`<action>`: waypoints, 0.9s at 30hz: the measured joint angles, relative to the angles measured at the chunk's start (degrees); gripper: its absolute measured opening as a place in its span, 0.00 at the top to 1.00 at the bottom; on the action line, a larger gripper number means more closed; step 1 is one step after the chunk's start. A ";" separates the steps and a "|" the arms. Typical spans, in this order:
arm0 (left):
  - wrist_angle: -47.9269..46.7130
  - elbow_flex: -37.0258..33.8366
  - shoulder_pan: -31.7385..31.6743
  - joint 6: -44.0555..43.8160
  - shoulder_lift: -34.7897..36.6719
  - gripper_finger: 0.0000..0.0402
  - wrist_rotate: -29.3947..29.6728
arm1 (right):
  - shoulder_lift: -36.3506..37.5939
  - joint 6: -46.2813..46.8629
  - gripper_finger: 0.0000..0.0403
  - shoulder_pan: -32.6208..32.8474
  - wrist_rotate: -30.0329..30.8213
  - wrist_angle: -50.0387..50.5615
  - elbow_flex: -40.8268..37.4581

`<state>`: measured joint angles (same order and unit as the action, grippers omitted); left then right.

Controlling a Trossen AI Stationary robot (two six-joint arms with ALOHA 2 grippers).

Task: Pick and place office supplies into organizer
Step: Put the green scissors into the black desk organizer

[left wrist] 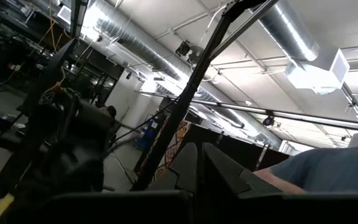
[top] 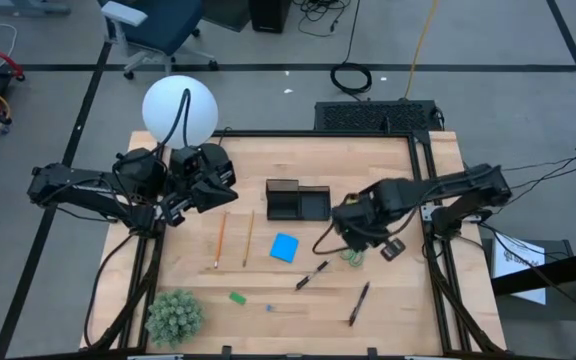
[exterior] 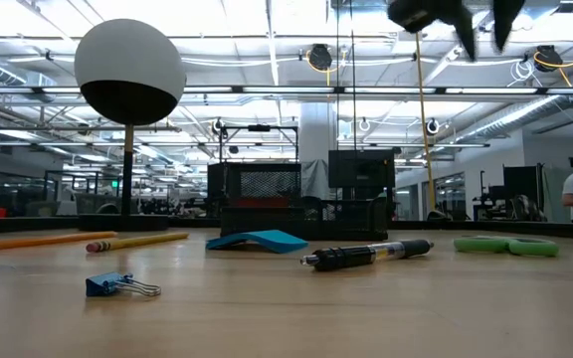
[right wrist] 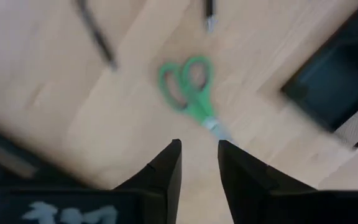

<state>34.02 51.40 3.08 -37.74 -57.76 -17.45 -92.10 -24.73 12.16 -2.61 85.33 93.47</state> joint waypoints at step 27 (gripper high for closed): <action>0.00 0.00 0.02 0.00 0.00 0.95 0.02 | 8.71 8.79 0.74 6.89 4.11 -34.11 -36.05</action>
<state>34.02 51.40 3.09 -37.74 -57.76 -17.43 -83.39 -15.93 19.05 1.50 51.21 57.42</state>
